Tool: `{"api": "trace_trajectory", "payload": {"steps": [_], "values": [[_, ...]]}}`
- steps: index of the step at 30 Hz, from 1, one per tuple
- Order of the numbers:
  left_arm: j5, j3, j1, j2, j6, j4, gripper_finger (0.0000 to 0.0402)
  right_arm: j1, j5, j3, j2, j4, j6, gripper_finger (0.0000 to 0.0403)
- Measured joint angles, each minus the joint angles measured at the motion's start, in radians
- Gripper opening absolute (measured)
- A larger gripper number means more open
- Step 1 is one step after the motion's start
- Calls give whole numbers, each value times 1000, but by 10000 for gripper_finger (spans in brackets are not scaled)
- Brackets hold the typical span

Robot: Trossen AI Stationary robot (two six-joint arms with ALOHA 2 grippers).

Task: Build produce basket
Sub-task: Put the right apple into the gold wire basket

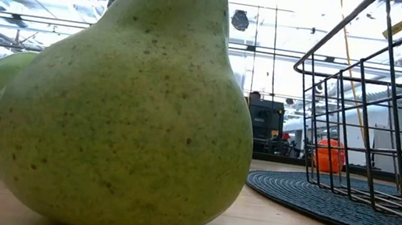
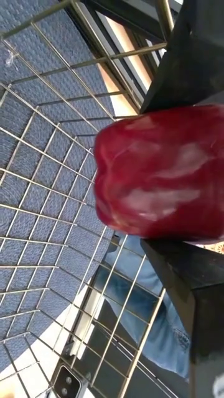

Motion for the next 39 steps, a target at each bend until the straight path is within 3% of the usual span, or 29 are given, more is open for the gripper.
{"api": "trace_trajectory", "payload": {"steps": [8,18,30,39], "values": [[-6,0,1,0,-37,-1,24,0,-1,0,0,14,-49,344],[-26,0,9,0,-101,0,24,-1,8,0,-6,6,-211,344],[-25,0,-3,0,-302,-9,24,0,173,0,-175,177,-316,341],[-52,0,-6,1,-449,-81,24,0,353,0,-275,322,-449,341]]}}
